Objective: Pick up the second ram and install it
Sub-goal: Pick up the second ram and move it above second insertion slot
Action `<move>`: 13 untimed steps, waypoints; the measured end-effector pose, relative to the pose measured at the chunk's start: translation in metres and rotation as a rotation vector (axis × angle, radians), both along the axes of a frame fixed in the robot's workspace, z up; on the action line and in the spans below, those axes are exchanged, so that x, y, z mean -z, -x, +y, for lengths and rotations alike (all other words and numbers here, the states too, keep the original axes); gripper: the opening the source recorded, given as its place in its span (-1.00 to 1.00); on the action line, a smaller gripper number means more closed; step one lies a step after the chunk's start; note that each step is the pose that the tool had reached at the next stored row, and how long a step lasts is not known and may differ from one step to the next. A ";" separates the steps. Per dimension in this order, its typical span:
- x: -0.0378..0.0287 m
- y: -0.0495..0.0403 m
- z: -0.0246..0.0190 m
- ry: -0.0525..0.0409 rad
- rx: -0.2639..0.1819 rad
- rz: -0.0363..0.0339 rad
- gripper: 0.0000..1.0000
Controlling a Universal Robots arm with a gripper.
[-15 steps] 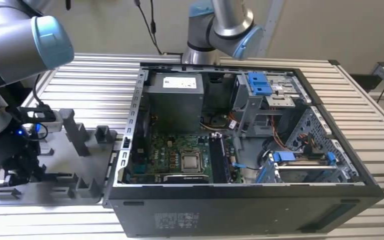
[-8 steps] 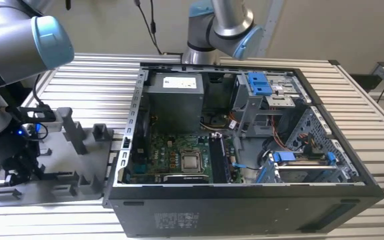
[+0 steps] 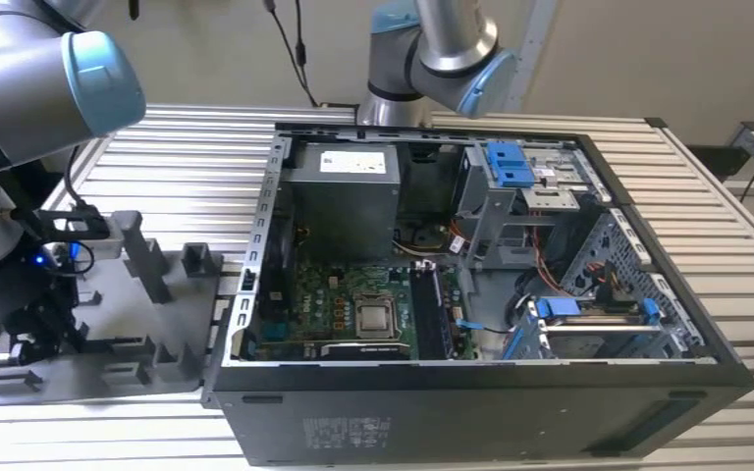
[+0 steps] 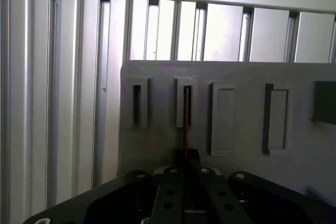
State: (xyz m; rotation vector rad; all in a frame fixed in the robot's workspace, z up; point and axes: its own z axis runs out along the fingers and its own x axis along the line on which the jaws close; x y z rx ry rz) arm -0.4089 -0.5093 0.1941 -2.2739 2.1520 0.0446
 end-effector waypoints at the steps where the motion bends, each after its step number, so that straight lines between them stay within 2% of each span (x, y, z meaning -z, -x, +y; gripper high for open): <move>1: 0.0000 0.0000 0.0000 0.0000 0.000 0.0000 -0.72; 3: -0.0005 0.0000 0.0000 0.0001 0.000 0.0002 -0.72; 6: -0.0067 0.0000 0.0000 0.0000 0.000 0.0000 -0.72; 13: -0.0347 0.0000 0.0000 0.0006 0.000 0.0000 -0.72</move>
